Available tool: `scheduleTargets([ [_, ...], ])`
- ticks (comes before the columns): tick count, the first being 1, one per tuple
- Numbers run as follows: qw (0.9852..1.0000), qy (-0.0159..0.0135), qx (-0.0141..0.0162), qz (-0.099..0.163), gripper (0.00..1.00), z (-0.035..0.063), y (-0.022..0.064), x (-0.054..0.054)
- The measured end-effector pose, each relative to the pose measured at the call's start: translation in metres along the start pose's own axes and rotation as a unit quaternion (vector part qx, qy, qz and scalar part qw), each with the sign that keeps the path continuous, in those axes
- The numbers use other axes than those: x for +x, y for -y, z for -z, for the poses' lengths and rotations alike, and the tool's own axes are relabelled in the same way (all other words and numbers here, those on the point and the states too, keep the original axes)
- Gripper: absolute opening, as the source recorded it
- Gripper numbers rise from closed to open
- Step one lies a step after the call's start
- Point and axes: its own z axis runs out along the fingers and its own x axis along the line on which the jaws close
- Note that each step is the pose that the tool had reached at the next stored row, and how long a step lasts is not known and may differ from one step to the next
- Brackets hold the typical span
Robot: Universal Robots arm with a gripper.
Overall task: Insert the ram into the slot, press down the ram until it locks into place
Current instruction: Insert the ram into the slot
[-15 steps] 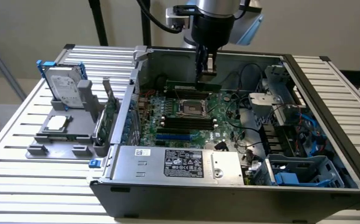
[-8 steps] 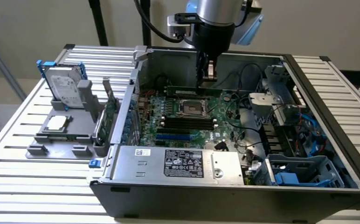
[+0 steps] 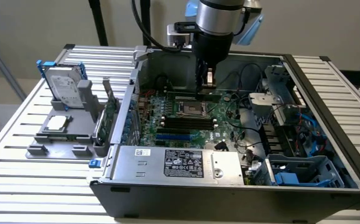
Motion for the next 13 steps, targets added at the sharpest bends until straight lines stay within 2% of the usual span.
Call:
scheduleTargets([
  [13,1.0000,0.0000,-0.0001,0.001,0.13,-0.0235,0.0006,0.010],
])
